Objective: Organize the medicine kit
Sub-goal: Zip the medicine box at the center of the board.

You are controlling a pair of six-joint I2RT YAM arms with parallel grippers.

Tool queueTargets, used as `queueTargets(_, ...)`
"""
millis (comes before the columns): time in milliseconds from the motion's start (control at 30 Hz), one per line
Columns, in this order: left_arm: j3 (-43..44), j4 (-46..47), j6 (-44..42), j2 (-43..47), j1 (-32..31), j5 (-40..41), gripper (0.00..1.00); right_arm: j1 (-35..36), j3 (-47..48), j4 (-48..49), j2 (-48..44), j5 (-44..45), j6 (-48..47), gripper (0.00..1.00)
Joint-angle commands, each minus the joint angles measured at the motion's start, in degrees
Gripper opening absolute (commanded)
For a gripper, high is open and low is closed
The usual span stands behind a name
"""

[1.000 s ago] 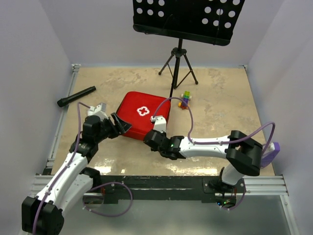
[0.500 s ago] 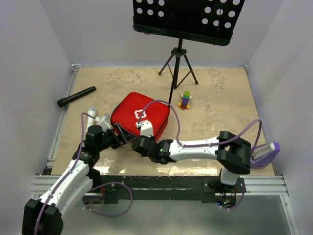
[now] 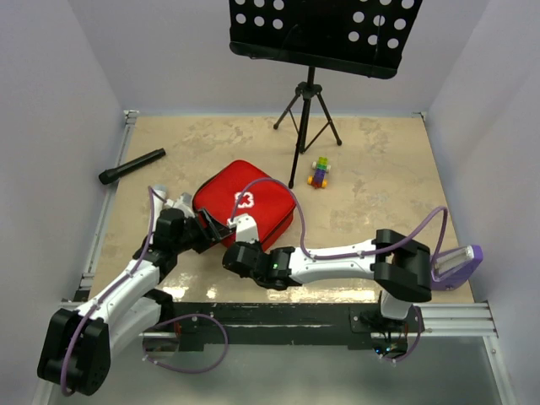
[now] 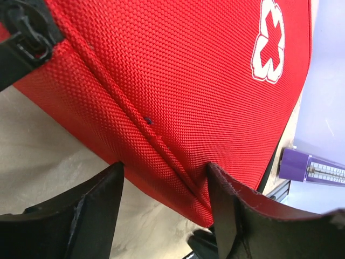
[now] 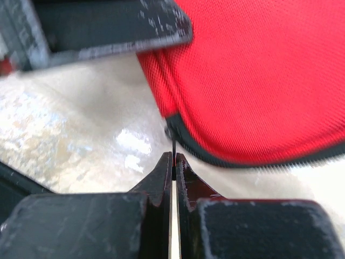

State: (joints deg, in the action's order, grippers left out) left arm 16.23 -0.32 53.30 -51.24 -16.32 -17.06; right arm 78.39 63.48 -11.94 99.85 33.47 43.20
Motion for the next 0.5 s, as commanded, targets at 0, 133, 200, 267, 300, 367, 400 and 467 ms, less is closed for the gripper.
queueTargets(0,1.5,2.0,-1.9,-3.6,0.1,8.4,0.64,2.1,-3.3,-0.4,-6.9,-1.6,1.6,0.00)
queueTargets(133,4.2,2.5,-3.6,-6.8,0.3,11.1,0.62,2.3,-6.9,-3.3,-10.8,-0.8,3.0,0.00)
queueTargets(200,6.4,1.9,-5.0,-8.6,0.7,11.9,0.61,2.2,-9.0,-6.5,-12.7,-0.9,5.4,0.00)
queueTargets(267,7.9,1.6,-6.1,-9.9,0.9,12.0,0.60,2.0,-10.8,-9.0,-13.7,0.4,7.7,0.00)
queueTargets(300,8.4,1.6,-6.4,-10.2,1.0,12.1,0.60,1.9,-11.6,-10.4,-14.0,0.9,8.6,0.00)
queueTargets(367,9.1,1.4,-7.0,-10.5,1.3,12.4,0.60,1.2,-13.0,-12.2,-14.4,1.6,10.8,0.00)
queueTargets(400,9.3,1.3,-7.2,-10.7,1.5,12.5,0.59,0.8,-13.8,-12.7,-14.9,1.9,11.8,0.00)
queueTargets(467,9.8,0.8,-7.6,-10.6,1.5,12.3,0.59,-0.7,-15.9,-12.5,-16.1,1.5,13.1,0.00)
